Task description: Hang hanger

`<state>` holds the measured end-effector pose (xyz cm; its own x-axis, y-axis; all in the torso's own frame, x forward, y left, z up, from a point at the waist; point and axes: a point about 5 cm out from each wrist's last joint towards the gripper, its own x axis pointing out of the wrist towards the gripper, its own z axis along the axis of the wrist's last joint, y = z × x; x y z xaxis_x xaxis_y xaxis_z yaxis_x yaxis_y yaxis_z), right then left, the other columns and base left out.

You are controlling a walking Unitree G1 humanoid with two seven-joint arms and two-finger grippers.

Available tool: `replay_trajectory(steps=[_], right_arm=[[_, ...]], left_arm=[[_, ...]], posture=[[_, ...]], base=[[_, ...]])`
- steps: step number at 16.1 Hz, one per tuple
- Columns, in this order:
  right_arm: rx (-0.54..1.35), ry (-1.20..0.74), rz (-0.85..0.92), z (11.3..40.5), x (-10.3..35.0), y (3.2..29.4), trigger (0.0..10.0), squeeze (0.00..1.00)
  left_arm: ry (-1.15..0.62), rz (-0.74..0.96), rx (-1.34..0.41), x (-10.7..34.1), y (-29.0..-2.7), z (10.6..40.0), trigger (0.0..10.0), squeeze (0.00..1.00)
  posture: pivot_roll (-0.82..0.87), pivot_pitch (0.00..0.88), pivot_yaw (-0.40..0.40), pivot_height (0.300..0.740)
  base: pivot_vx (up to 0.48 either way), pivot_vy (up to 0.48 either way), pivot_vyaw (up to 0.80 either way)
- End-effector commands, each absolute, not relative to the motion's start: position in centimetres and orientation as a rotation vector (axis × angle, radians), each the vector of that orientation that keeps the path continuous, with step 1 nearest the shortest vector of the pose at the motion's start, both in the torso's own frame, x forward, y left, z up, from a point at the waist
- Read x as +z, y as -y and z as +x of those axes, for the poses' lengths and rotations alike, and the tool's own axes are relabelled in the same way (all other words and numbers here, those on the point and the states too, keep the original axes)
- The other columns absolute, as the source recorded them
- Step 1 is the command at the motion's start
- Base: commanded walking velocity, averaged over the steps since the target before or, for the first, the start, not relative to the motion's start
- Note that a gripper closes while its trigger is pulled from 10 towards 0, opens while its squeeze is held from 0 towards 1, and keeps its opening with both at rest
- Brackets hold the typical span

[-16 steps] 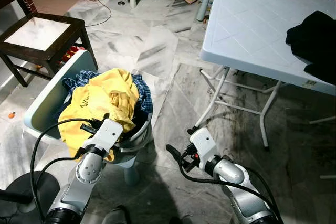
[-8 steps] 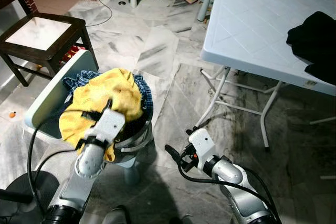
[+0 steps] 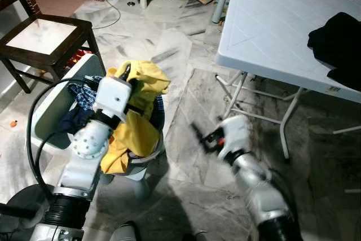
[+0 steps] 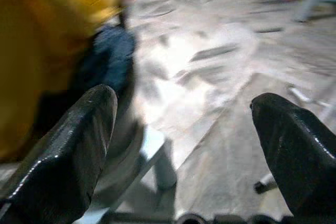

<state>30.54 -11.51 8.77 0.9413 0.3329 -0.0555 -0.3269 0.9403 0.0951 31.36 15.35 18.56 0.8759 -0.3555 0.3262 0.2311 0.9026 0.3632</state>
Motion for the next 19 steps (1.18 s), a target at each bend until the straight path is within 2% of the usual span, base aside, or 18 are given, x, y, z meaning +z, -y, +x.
replay_trajectory(steps=[1, 4, 5, 6, 7, 8, 9, 14, 16, 19], right_arm=[[0.258, -0.079, 0.151, 30.8, 8.5, 12.4, 10.0, 0.00], [0.163, -0.046, 0.253, 31.6, 9.4, 13.4, 10.0, 0.00], [0.154, -0.040, 0.265, 31.5, 9.5, 13.3, 10.0, 0.00], [0.147, -0.041, 0.278, 31.5, 9.3, 13.3, 10.0, 0.00], [0.137, -0.054, 0.287, 31.3, 9.0, 13.3, 10.0, 0.00], [0.130, -0.066, 0.294, 31.2, 8.8, 13.4, 10.0, 0.00], [0.131, -0.077, 0.285, 31.0, 8.5, 13.7, 10.0, 0.00], [-0.015, -0.095, 0.304, 30.5, 7.1, 17.5, 10.0, 0.00], [-0.017, -0.097, 0.294, 30.4, 7.0, 17.6, 10.0, 0.00], [-0.005, -0.106, 0.299, 30.8, 6.8, 16.4, 10.0, 0.00]], left_arm=[[0.451, 0.323, -0.369, 19.9, -14.5, 31.1, 0.0, 0.00], [0.390, 0.302, -0.447, 19.2, -14.0, 30.8, 0.0, 0.00], [0.403, 0.287, -0.459, 20.2, -14.0, 30.8, 1.0, 0.00], [0.399, 0.266, -0.463, 20.8, -13.8, 31.1, 3.2, 0.00], [0.383, 0.255, -0.458, 21.0, -13.8, 31.3, 4.8, 0.00], [0.370, 0.243, -0.452, 20.9, -13.8, 31.4, 5.8, 0.00], [0.326, 0.241, -0.428, 19.9, -13.8, 31.7, 10.0, 0.00], [0.077, 0.089, -0.418, 12.9, -11.6, 32.8, 10.0, 0.00], [0.038, 0.064, -0.473, 11.8, -10.4, 32.5, 10.0, 0.00], [-0.001, 0.064, -0.519, 10.5, -10.2, 32.7, 10.0, 0.00]], posture=[[0.03, 0.096, -0.058, 0.740], [0.05, 0.088, -0.026, 0.740], [0.07, 0.093, -0.010, 0.740], [0.07, 0.098, -0.004, 0.740], [0.08, 0.115, -0.002, 0.740], [0.08, 0.118, -0.004, 0.740], [0.06, 0.112, -0.004, 0.740], [0.00, 0.027, -0.013, 0.740], [-0.04, 0.010, -0.006, 0.740], [-0.05, 0.000, -0.009, 0.740]], base=[[0.000, 0.000, 0.00], [0.000, 0.000, 0.00], [0.000, 0.000, 0.00], [0.000, 0.000, 0.00], [0.000, 0.000, 0.00], [0.000, 0.000, 0.00], [0.000, 0.000, 0.00], [0.000, 0.000, -0.46], [0.000, 0.000, 0.00], [0.000, -0.082, 0.00]])
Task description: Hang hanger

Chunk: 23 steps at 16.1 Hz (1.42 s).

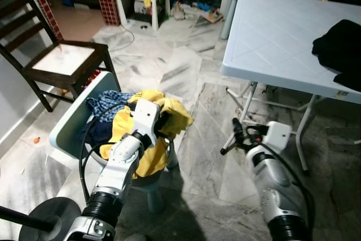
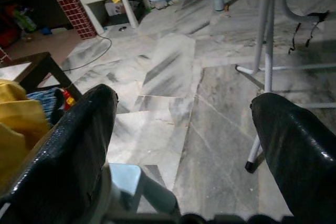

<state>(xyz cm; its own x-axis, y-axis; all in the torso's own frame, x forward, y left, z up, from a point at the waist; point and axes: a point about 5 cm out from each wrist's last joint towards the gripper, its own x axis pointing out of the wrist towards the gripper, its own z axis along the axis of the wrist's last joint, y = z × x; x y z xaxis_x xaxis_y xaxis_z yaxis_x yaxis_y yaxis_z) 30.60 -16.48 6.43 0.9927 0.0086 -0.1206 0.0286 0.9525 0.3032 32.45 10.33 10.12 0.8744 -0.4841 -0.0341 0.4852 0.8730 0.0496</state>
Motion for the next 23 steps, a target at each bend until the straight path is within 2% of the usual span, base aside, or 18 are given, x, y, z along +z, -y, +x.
replay_trajectory(steps=[1, 4, 7, 10, 19, 23], right_arm=[[0.016, -0.098, 0.293, 31.1, 7.1, 15.7, 10.0, 0.00], [0.093, -0.101, 0.263, 31.2, 7.1, 14.6, 10.0, 0.00], [0.075, -0.114, 0.252, 30.7, 6.2, 15.1, 10.0, 0.00], [0.104, -0.125, 0.240, 30.1, 5.9, 14.7, 10.0, 0.00], [0.074, -0.063, 0.174, 30.8, 7.4, 15.8, 10.0, 0.00], [0.060, -0.050, 0.174, 31.1, 7.8, 15.5, 10.0, 0.00]], left_arm=[[0.007, 0.073, -0.521, 10.6, -10.5, 32.8, 10.0, 0.00], [0.018, 0.042, -0.441, 10.8, -11.4, 33.2, 10.0, 0.00], [-0.017, 0.067, -0.483, 9.3, -11.5, 32.5, 10.0, 0.00], [0.011, 0.066, -0.481, 9.9, -11.5, 32.8, 10.0, 0.00], [0.097, 0.040, -0.459, 12.4, -10.9, 34.4, 10.0, 0.00], [0.049, -0.035, -0.403, 12.5, -10.8, 35.2, 10.0, 0.00]], posture=[[-0.06, 0.000, -0.012, 0.740], [-0.07, 0.000, 0.020, 0.740], [-0.08, 0.000, 0.021, 0.740], [-0.07, 0.000, 0.007, 0.740], [-0.07, 0.001, -0.007, 0.740], [-0.09, 0.048, 0.025, 0.740]], base=[[0.000, -0.416, 0.00], [0.000, -0.430, -0.27], [0.000, -0.414, -0.80], [0.000, -0.410, -0.70], [0.000, -0.392, 0.00], [0.000, 0.000, 0.00]])
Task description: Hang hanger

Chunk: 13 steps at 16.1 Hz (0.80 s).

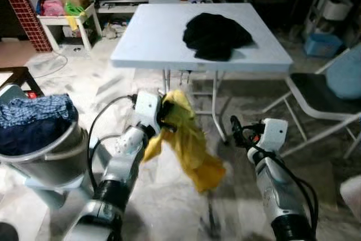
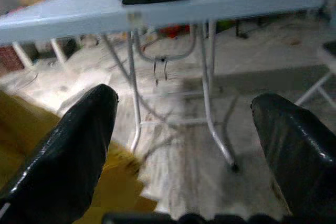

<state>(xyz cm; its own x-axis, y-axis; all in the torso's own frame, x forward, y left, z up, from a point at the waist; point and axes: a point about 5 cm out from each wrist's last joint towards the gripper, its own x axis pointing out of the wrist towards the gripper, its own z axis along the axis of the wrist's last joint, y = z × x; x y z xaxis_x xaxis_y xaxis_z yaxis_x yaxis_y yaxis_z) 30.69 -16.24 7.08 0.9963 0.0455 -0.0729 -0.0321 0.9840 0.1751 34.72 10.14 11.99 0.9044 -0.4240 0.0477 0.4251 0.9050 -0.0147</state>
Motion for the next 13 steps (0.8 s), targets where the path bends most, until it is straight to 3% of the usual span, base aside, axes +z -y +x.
replay_trajectory(steps=[1, 3, 13], right_arm=[[0.063, -0.040, 0.172, 31.33, 8.20, 15.35, 10.0, 0.00], [0.064, -0.029, 0.173, 31.69, 8.75, 15.36, 10.0, 0.00], [0.063, -0.037, 0.166, 31.43, 8.69, 15.49, 10.0, 0.00]], left_arm=[[0.033, -0.060, -0.403, 12.49, -10.80, 35.38, 10.0, 0.00], [0.036, -0.062, -0.410, 12.57, -10.71, 35.44, 10.0, 0.00], [0.034, -0.065, -0.377, 12.60, -11.64, 35.52, 10.0, 0.00]], posture=[[-0.09, 0.058, 0.027, 0.740], [-0.09, 0.073, 0.021, 0.740], [-0.07, 0.127, 0.012, 0.740]], base=[[0.000, 0.000, 0.00], [0.000, 0.412, -0.31], [0.000, 0.480, -0.80]])
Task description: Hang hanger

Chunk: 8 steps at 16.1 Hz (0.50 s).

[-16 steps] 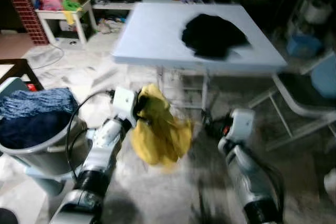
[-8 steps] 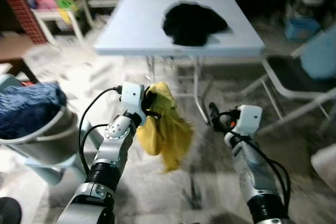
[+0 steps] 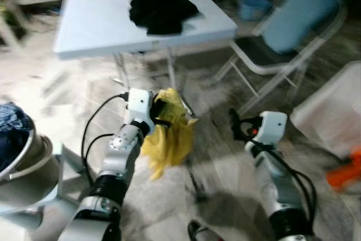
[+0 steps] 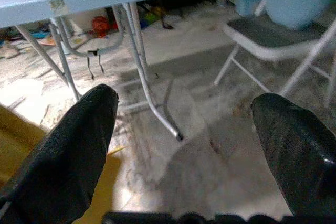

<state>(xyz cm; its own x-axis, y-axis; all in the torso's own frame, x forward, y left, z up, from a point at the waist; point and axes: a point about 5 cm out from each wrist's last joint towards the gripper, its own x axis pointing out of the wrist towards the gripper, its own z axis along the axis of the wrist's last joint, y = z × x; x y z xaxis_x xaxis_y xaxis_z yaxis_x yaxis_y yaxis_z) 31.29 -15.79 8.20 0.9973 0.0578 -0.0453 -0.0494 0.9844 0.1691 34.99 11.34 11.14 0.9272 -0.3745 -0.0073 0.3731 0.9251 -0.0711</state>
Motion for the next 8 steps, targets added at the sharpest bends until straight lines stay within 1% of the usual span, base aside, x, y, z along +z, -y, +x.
replay_trajectory(steps=[1, 5, 8], right_arm=[[0.062, -0.037, 0.167, 31.41, 8.68, 15.50, 10.0, 0.00], [0.051, -0.038, 0.169, 31.10, 8.53, 15.57, 10.0, 0.00], [0.046, -0.039, 0.172, 30.94, 8.41, 15.58, 10.0, 0.00]], left_arm=[[0.036, -0.066, -0.378, 12.67, -11.63, 35.56, 10.0, 0.00], [0.047, -0.074, -0.370, 13.03, -11.65, 35.78, 10.0, 0.00], [0.092, -0.091, -0.401, 13.49, -11.47, 35.59, 10.0, 0.00]], posture=[[-0.07, 0.127, 0.012, 0.740], [-0.08, 0.130, 0.018, 0.740], [-0.08, 0.132, 0.019, 0.740]], base=[[0.000, 0.480, -0.80], [0.000, 0.480, -0.76], [0.000, 0.000, -0.44]])
